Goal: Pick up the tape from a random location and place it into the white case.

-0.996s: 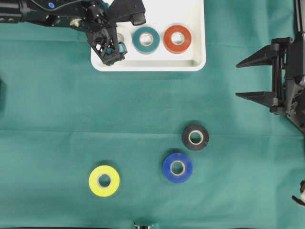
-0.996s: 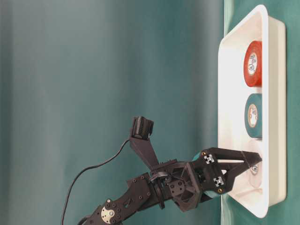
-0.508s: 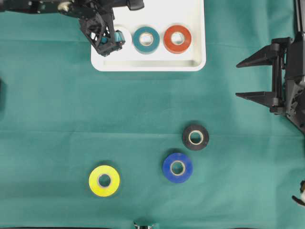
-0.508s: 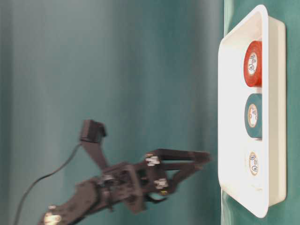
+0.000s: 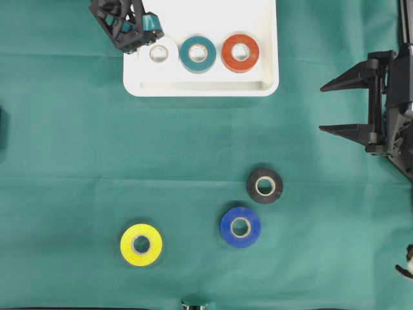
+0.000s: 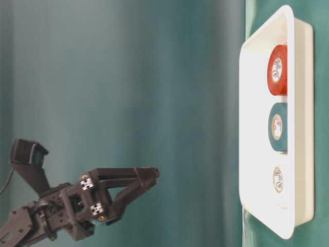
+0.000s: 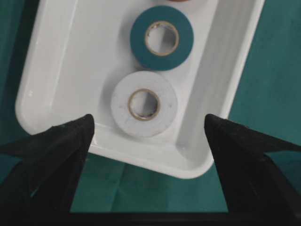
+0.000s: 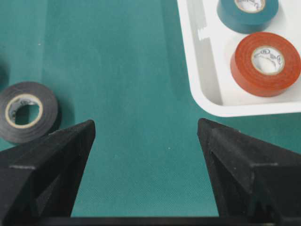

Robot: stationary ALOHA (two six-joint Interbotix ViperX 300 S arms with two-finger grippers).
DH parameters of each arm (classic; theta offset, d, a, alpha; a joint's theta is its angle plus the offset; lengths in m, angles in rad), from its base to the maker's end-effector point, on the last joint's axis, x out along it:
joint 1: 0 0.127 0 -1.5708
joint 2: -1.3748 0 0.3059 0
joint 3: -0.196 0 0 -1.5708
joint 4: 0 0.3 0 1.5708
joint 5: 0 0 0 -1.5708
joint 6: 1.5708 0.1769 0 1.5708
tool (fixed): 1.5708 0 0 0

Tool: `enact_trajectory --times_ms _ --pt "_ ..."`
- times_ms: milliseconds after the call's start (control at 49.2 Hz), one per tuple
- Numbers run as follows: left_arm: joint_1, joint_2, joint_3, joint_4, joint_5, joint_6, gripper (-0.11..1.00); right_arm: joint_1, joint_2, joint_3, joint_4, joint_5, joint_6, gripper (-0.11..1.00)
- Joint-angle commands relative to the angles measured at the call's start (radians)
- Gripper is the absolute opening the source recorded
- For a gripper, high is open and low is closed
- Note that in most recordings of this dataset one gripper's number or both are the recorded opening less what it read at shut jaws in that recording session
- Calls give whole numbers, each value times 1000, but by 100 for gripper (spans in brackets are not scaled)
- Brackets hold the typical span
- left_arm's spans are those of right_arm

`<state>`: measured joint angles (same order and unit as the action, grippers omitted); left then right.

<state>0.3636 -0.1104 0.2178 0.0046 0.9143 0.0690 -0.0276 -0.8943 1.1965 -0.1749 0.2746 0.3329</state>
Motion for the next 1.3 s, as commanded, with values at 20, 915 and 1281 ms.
enact_trajectory --times_ms 20,915,1281 --pt "2 -25 -20 2 0 2 100 -2 5 -21 -3 -3 2 84" --pt "-279 -31 5 0 -17 -5 100 -2 5 -32 -2 3 0 84" --pt "-295 -71 64 0 -63 -3 100 0 3 -46 -3 28 3 84"
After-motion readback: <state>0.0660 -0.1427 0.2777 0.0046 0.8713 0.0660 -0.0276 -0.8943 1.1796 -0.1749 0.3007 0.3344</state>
